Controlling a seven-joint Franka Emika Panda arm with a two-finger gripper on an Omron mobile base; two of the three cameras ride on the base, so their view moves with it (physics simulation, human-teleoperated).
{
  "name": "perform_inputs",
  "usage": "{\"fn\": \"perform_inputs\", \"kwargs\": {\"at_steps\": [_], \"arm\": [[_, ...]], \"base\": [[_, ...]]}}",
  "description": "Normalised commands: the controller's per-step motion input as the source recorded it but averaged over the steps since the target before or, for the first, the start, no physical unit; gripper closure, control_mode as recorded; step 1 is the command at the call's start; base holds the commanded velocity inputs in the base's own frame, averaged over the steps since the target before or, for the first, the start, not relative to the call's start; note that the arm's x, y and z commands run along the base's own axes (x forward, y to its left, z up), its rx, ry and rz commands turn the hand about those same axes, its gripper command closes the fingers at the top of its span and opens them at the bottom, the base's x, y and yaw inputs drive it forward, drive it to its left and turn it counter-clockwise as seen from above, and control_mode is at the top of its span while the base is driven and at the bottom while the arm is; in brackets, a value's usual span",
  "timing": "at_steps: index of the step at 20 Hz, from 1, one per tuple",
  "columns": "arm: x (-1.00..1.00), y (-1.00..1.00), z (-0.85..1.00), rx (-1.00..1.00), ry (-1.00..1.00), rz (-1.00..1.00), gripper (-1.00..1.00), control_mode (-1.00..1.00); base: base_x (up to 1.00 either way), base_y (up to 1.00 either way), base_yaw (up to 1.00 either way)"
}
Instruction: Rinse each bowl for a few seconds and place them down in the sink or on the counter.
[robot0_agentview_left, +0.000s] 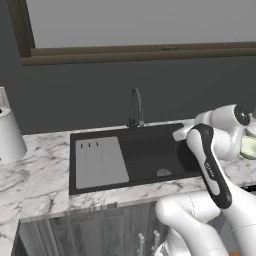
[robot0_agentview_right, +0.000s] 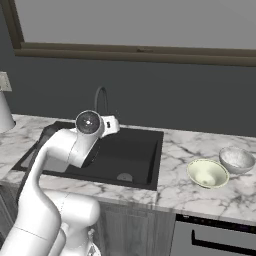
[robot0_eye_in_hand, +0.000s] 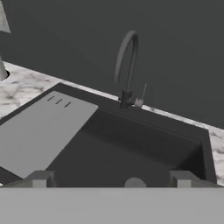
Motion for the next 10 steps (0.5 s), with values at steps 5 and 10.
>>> {"fn": "perform_inputs", "kwargs": {"at_steps": [5, 10], "arm": [[0.24, -0.02, -0.16, 0.03, -0.08, 0.05, -1.00, -1.00], [0.31, 0.00, -0.14, 0.04, -0.07, 0.06, -1.00, -1.00]], "base": [[0.00, 0.00, 0.00], [0.00, 0.00, 0.00]]}}
